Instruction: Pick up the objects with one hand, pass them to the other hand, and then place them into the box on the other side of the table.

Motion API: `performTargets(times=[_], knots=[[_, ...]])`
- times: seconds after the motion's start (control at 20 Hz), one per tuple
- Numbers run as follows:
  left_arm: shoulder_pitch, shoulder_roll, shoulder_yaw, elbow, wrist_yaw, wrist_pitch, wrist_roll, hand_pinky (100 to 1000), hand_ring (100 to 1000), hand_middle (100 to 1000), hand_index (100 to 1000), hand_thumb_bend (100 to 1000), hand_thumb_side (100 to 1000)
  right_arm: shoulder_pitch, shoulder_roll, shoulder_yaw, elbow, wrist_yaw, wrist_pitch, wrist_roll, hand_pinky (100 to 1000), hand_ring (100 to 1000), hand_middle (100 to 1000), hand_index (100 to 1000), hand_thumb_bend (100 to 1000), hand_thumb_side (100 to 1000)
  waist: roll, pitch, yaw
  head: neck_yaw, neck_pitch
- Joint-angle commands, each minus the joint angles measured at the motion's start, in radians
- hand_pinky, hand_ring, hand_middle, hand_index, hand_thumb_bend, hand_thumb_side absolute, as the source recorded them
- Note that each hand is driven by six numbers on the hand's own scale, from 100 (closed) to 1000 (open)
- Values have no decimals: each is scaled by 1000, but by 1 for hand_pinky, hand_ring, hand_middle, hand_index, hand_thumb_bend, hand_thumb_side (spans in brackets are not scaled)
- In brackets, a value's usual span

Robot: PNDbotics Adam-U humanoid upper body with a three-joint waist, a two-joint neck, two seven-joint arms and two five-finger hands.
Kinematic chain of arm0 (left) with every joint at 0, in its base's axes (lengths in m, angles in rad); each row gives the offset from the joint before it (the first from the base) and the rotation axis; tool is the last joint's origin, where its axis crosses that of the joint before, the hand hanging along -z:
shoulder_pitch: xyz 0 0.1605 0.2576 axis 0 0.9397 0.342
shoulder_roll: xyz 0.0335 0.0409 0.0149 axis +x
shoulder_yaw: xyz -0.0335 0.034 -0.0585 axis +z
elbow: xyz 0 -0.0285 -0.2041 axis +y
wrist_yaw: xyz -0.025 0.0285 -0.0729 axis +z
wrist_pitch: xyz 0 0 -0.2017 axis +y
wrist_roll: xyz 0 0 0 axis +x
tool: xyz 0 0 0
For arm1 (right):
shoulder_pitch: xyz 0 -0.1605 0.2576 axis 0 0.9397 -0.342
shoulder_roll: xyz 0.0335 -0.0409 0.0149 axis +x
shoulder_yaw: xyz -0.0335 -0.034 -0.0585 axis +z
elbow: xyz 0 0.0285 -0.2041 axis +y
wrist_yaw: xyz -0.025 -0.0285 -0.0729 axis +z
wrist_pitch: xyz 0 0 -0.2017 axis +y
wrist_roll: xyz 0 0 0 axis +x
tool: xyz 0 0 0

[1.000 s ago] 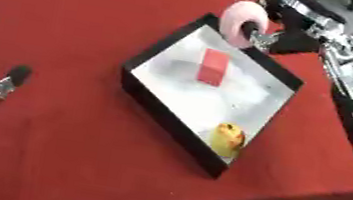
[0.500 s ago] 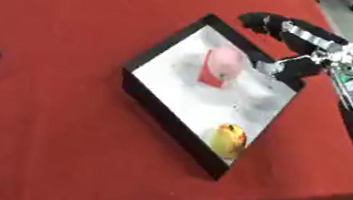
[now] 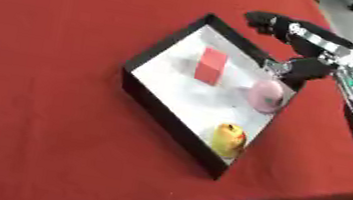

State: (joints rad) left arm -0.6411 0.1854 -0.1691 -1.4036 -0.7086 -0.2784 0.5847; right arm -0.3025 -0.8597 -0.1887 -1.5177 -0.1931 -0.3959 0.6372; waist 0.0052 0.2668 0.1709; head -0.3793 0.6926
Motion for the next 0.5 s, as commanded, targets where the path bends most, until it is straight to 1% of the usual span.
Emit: performTargets(times=[0.05,0.15,0.25,0.3,0.35,0.4,0.45,0.5], knots=[[-6,34,16,-26,24,14,4,862,751,586,766,564,632,0,-24,-17,-33,-49,40,-18,1000,998,1000,975,100,397,12,-31,-1,12,-5],[-1,46,25,-30,42,24,6,863,751,586,762,542,659,8,-16,-19,-47,-101,82,-24,1000,997,1000,979,100,425,13,-33,1,22,-6],[8,63,36,-38,71,38,5,872,751,586,760,448,748,21,-2,-27,-65,-167,126,-26,1000,994,1000,993,100,523,12,-33,2,29,0],[13,73,42,-43,91,47,3,880,752,588,761,432,780,29,7,-33,-75,-203,148,-22,1000,965,1000,997,100,564,12,-34,2,34,4],[20,85,46,-50,111,54,-4,884,755,594,766,458,772,37,17,-40,-84,-238,169,-15,1000,919,1000,997,100,564,12,-35,1,42,6],[27,98,50,-60,124,57,-17,888,763,606,775,447,778,44,25,-48,-94,-270,189,-5,1000,886,993,993,100,555,13,-35,1,50,7],[34,110,55,-71,131,57,-34,889,765,608,776,442,782,50,33,-57,-104,-301,204,5,1000,886,992,993,100,551,13,-36,0,57,7],[42,120,59,-80,143,57,-56,898,772,619,788,406,815,57,42,-66,-116,-334,214,12,1000,892,996,995,100,529,14,-36,-1,62,7]])
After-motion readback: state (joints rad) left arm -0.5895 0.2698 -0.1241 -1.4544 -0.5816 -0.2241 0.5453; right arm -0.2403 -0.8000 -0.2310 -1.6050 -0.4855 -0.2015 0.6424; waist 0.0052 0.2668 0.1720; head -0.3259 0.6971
